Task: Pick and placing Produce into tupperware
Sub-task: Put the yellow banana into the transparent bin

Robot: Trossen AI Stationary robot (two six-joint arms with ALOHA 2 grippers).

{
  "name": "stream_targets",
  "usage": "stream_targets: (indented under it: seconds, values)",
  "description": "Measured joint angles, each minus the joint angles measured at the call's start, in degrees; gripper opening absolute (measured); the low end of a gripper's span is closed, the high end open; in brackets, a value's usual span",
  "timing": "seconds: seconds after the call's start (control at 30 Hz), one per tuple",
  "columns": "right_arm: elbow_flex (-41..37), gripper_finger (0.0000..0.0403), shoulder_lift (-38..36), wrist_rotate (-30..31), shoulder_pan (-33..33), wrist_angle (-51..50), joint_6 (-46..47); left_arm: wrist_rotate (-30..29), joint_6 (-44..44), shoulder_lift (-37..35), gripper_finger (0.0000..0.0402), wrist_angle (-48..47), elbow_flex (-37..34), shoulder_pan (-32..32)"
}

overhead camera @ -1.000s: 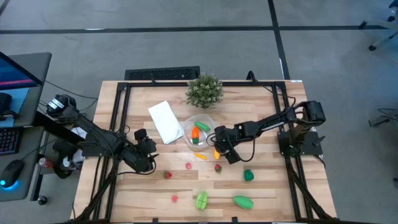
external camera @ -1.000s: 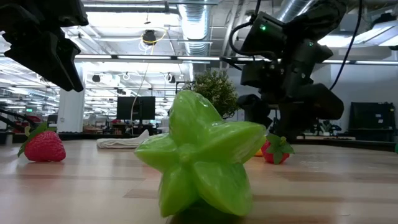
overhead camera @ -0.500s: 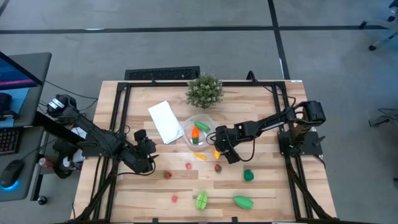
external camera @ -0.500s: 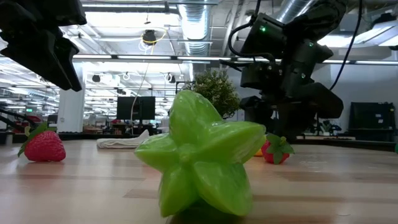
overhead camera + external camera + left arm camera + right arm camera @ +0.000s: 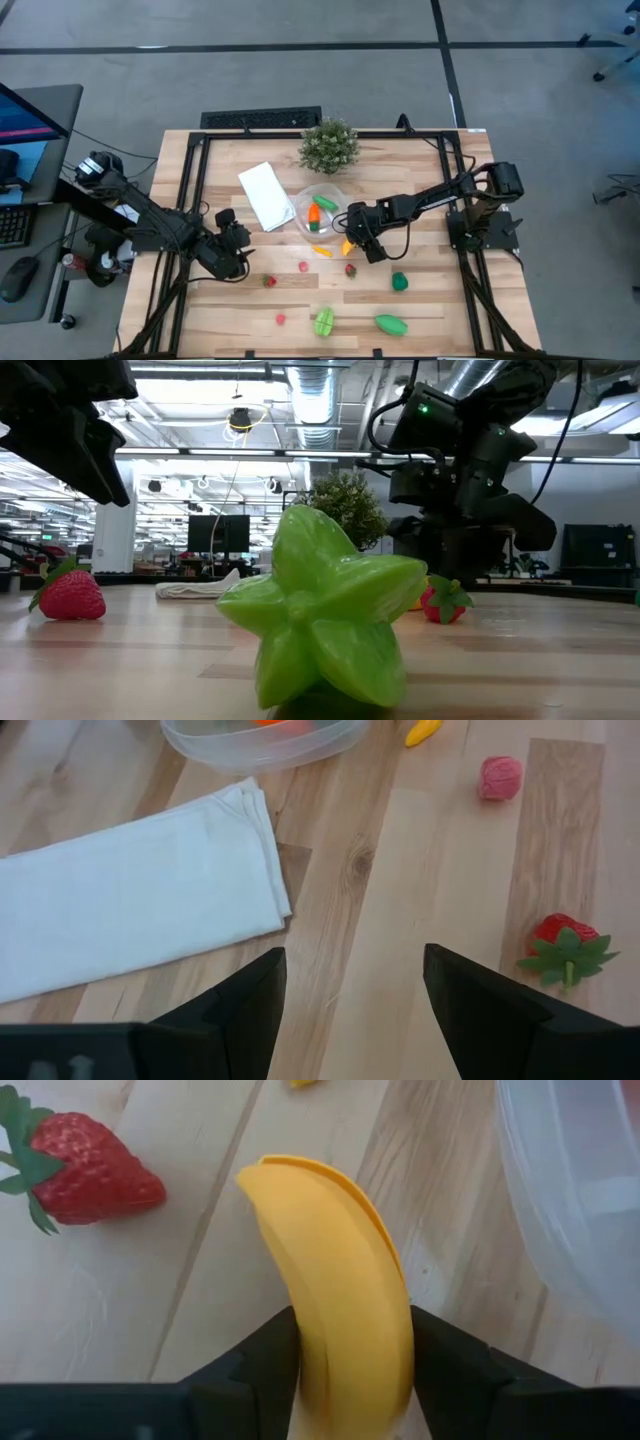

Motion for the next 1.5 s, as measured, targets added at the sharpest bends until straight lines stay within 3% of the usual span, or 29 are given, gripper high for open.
stream_targets:
  seconds: [0.77,1.5]
  values:
    - [0.63,0.0159,-0.31,-2.33,0.0,-3.54,2.97,-0.17,-0.08,0.0,0.0229,0.0,0.0,0.0]
    - [19.16,0.0159,-0.24,-2.98,0.0,-26.29,2.26,-0.39,0.31,0.0,0.0229,-0.15,0.02,0.0]
